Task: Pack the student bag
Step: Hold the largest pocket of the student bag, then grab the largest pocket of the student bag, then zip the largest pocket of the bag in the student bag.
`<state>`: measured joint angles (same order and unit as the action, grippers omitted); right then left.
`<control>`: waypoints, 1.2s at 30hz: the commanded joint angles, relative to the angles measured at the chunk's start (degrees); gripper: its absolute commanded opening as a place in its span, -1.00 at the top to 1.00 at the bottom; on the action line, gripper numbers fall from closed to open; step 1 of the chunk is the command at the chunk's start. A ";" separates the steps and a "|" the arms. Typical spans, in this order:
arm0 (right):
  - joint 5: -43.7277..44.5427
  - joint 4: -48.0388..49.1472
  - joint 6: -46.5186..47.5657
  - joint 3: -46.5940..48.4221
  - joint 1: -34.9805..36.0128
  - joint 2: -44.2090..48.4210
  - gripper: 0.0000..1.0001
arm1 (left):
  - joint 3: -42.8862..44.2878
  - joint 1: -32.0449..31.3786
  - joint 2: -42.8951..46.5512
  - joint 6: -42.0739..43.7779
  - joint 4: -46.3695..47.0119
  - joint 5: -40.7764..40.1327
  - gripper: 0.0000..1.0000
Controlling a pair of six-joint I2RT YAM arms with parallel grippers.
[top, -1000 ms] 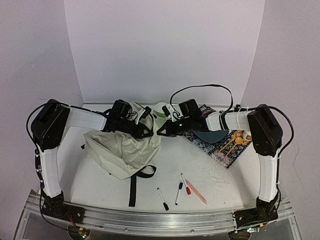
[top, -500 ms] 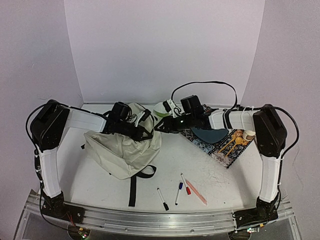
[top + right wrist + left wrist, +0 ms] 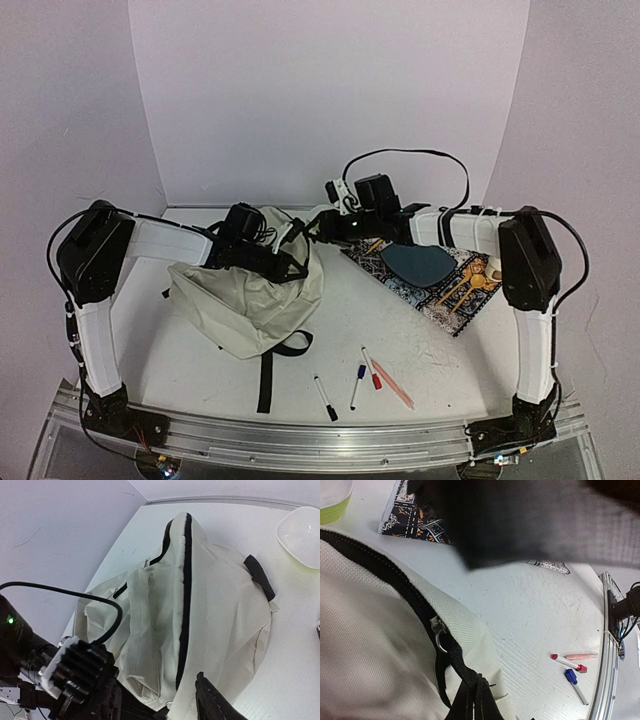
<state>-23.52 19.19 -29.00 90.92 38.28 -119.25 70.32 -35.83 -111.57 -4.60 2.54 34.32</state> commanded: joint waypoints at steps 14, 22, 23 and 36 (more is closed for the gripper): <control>0.00 -3.00 -0.14 5.08 0.04 -4.75 0.70 | -0.41 -0.68 3.26 -0.64 0.87 -0.58 1.00; 1.17 -3.19 1.22 1.39 -1.09 2.04 1.00 | -6.05 -0.90 5.93 -2.74 -1.87 -2.76 1.00; 0.92 -3.19 1.26 1.15 -1.26 2.61 1.00 | -6.84 -1.00 6.17 -3.30 -2.11 -2.96 1.00; 1.63 -3.11 1.04 -0.81 -2.82 7.37 1.00 | -17.76 -4.86 13.95 -7.44 -11.43 -7.17 1.00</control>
<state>-23.44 12.16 -28.58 89.85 37.72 -118.12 56.66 -39.74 -102.56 -10.28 -0.68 29.23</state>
